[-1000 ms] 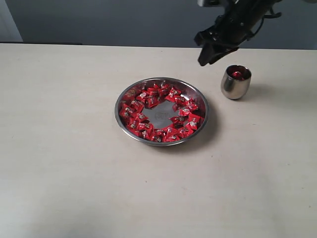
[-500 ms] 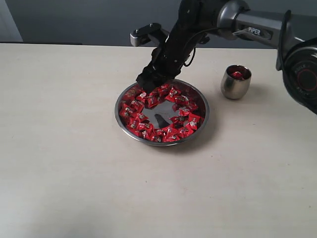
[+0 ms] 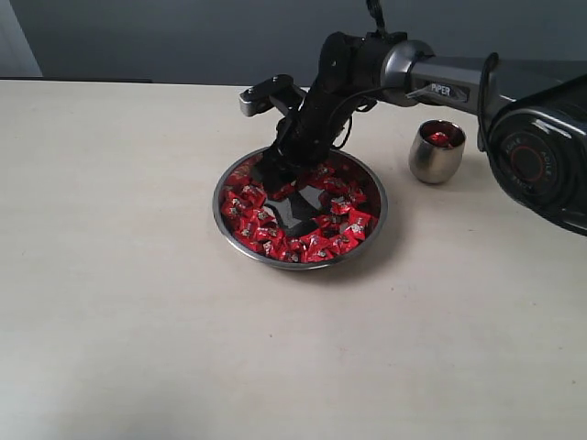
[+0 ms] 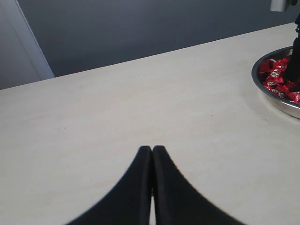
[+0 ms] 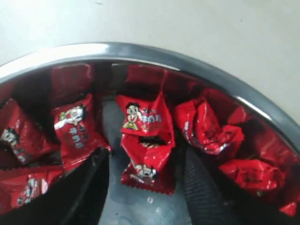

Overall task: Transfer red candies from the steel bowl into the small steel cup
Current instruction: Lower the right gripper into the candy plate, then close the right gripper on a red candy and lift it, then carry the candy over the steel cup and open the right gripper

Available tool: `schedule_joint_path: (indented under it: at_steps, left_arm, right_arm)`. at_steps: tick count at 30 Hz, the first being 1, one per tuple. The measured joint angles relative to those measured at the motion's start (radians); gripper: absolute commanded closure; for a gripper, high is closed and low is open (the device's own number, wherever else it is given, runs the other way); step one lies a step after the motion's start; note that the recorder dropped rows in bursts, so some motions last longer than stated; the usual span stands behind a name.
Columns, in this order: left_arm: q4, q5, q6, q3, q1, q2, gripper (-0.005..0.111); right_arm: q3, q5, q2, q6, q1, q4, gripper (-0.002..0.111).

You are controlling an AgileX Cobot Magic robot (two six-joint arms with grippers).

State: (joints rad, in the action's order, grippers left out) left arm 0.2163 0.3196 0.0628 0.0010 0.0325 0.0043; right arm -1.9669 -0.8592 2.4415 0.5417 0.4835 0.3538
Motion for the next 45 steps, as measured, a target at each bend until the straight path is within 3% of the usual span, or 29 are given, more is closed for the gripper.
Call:
schedule_joint_path:
  at_steps: [2,8,13,24,31,45]
  left_arm:
    - [0.000,0.000,0.000,0.000,0.000,0.000,0.106]
    - [0.000,0.000,0.000,0.000,0.000,0.000,0.106]
    - [0.000,0.000,0.000,0.000,0.000,0.000,0.106]
    - [0.000,0.000,0.000,0.000,0.000,0.000,0.106]
    - [0.000,0.000,0.000,0.000,0.000,0.000,0.106]
    - [0.000,0.000,0.000,0.000,0.000,0.000,0.106]
  right_arm:
    - [0.000,0.006,0.000,0.000,0.000,0.000,0.065]
    - [0.000,0.013,0.000,0.000,0.000,-0.002,0.094]
    - [0.000,0.009,0.000,0.000,0.000,-0.002,0.109]
    - [0.002,-0.092,-0.092,-0.002,0.000,-0.016,0.109]
    - [0.002,-0.092,-0.237,-0.050,-0.015,-0.176,0.109]
    - [0.002,-0.198,-0.291,-0.150,-0.305,-0.215,0.109]
